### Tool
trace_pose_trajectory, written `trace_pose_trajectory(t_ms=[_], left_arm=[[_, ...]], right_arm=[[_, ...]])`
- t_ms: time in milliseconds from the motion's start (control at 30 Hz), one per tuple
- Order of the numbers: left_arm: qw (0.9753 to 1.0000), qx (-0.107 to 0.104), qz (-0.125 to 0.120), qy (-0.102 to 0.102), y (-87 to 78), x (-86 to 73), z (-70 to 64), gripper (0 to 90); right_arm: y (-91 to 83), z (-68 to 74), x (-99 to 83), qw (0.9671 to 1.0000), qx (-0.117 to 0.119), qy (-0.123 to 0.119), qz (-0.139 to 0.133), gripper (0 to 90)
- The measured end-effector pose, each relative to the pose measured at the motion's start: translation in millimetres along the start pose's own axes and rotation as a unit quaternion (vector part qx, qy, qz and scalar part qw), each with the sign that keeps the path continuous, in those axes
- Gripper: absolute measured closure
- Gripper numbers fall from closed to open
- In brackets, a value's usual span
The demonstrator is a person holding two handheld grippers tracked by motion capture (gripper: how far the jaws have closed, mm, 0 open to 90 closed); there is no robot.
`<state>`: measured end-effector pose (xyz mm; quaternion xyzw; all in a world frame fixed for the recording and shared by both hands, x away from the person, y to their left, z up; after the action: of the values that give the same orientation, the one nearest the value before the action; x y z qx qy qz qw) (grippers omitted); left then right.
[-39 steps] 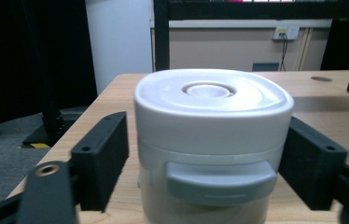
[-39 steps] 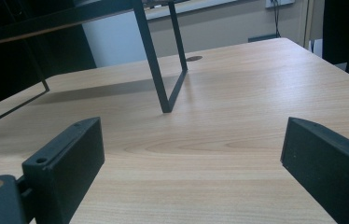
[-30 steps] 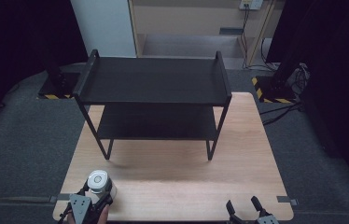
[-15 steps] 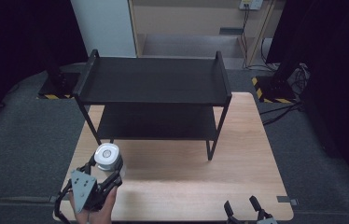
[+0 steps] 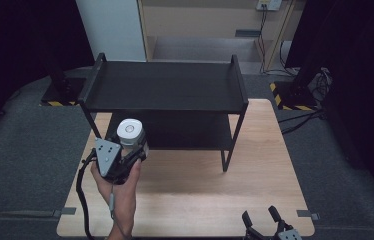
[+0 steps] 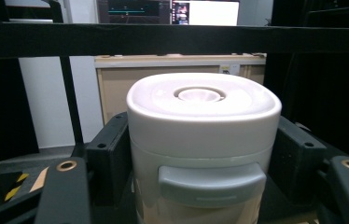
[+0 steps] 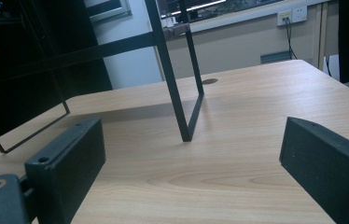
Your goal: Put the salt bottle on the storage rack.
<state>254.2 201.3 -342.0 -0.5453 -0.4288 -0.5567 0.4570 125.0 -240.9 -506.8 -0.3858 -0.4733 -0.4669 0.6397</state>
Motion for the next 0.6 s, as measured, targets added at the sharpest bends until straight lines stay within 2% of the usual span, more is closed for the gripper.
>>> trace_pose_trajectory(t_ms=[167,533,600], left_arm=[[0.9998,0.019,-0.005,0.001,10.2,-0.8,3.4,30.5],[0.9993,0.037,0.002,0.009,32.3,-6.7,6.0,30.5],[0.9992,0.040,0.003,0.006,36.3,-7.4,8.7,30.5]], right_arm=[[4.6,-2.7,0.9,1.0000,0.002,0.001,-0.003,7.1],[17.6,-7.2,-3.6,1.0000,0.003,0.006,0.006,7.4],[19.0,-8.6,-4.0,0.9999,0.001,0.007,0.007,7.4]])
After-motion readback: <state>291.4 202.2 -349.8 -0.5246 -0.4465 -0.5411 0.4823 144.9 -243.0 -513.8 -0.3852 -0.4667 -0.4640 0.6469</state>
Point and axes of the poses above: each handheld gripper's, and its own axes: y roughly forward along the jaws, x roughly out of its top, z roughly to its left, the point moved 7 cm from there along y, roughly forward along the jaws, and after that the axes turned 2 degrees about y, right-handed, at the moved point
